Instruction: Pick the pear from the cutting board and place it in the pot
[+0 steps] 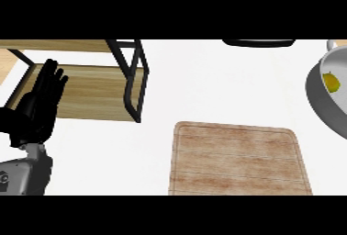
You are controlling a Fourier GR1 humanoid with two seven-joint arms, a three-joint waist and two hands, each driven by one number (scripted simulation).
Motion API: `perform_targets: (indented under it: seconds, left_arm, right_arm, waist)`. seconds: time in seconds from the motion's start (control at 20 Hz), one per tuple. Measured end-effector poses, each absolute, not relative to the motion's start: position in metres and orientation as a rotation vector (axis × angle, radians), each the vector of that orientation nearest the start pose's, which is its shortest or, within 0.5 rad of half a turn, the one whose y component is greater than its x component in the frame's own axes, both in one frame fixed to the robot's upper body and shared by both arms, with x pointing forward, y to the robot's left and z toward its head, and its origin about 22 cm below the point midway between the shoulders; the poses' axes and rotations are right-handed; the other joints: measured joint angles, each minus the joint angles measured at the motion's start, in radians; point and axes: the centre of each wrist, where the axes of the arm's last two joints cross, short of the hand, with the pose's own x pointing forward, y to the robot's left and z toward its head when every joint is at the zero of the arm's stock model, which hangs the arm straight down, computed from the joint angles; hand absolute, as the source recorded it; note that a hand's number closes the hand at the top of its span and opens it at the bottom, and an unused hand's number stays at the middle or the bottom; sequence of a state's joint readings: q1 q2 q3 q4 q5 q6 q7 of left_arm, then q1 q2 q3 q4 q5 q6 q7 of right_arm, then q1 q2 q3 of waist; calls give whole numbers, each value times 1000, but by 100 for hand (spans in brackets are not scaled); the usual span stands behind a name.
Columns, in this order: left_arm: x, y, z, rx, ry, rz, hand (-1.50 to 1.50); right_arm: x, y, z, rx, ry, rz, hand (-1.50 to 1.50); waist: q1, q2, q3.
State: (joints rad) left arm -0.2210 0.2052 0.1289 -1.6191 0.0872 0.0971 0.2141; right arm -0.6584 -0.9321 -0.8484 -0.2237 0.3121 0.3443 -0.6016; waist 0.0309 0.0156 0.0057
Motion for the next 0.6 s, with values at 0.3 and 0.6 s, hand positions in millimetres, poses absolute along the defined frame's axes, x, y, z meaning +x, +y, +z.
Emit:
perform_targets:
  seconds: [0.3,0.6]
  left_arm:
    - [288,278,85,169,-1634,51,0]
    - [286,276,82,170,-1627,49,0]
  right_arm:
    - [226,-604,121,-586,-1705,-107,-150]
    - [206,-616,126,-615,-1679,-95,-150]
  waist:
    - [1,1,2]
    - [1,1,2]
